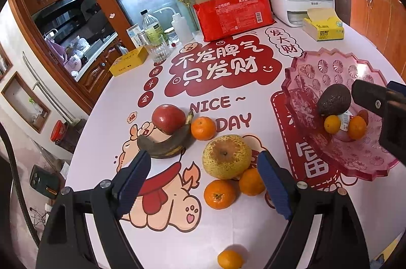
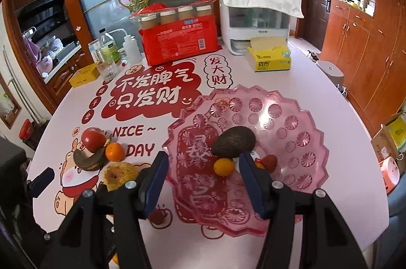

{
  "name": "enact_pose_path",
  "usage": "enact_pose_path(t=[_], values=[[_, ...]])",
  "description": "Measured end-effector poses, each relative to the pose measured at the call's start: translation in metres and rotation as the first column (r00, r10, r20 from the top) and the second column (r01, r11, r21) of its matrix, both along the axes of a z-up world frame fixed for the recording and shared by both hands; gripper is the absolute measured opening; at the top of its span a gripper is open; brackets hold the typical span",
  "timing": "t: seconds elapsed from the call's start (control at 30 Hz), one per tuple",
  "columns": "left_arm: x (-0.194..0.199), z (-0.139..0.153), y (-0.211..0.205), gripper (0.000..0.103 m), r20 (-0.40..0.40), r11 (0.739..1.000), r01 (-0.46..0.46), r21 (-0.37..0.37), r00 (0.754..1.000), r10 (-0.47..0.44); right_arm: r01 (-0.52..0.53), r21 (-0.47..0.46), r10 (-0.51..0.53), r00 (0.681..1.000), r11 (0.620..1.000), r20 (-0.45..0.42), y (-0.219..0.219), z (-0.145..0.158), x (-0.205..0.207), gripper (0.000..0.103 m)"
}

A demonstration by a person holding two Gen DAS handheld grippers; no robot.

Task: Organize fruits
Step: 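Withdraw both tools from the bowl back toward the fruit pile, then grasp the dark banana with the left tool while the right tool reaches the pear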

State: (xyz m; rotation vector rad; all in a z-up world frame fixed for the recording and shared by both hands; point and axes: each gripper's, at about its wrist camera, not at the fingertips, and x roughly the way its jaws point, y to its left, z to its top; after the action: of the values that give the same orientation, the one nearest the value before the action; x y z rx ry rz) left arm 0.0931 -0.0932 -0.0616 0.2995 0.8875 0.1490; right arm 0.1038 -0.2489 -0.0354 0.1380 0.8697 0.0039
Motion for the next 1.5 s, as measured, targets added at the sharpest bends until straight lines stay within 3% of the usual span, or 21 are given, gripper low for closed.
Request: enact_pose_path(t=[0.43,0.77,0.93,1.07,1.23,1.4,1.5], values=[[0.016,-0.010,0.069,0.087,-0.054,0.997,-0.014,-0.078,0.999,0.009,-0.053,-0.010,0.053,0.998,0.999,-0.046,0.042,-0.022,0.000,0.058],[0.050,-0.019,0.153,0.087,-0.088,0.989,0.021,-0.148,0.996,-0.034,0.052,0.053,-0.048,0.996,0.997,-0.080,0.068,-0.035,0.013,0.058],[0.067,-0.040,0.191,0.087,-0.117,0.982,0.110,-0.156,0.985,-0.129,0.053,0.061,-0.048,0.996,0.997,-0.077,0.095,-0.042,0.022,0.058],[0.076,-0.059,0.204,0.087,-0.139,0.957,0.252,-0.141,0.952,-0.271,-0.021,0.044,0.024,0.996,0.999,-0.088,0.127,-0.049,0.035,0.058],[0.092,-0.079,0.202,0.087,-0.193,0.891,0.438,-0.124,0.870,-0.454,-0.083,-0.033,0.076,0.982,0.996,-0.173,0.159,-0.071,0.061,0.058],[0.109,-0.096,0.196,0.087,-0.241,0.840,0.523,-0.144,0.805,-0.543,-0.067,0.007,0.066,0.970,0.998,-0.233,0.156,-0.091,0.070,0.058],[0.122,-0.107,0.192,0.088,-0.269,0.827,0.537,-0.166,0.782,-0.562,-0.052,0.029,0.058,0.974,0.998,-0.218,0.153,-0.095,0.067,0.062]])
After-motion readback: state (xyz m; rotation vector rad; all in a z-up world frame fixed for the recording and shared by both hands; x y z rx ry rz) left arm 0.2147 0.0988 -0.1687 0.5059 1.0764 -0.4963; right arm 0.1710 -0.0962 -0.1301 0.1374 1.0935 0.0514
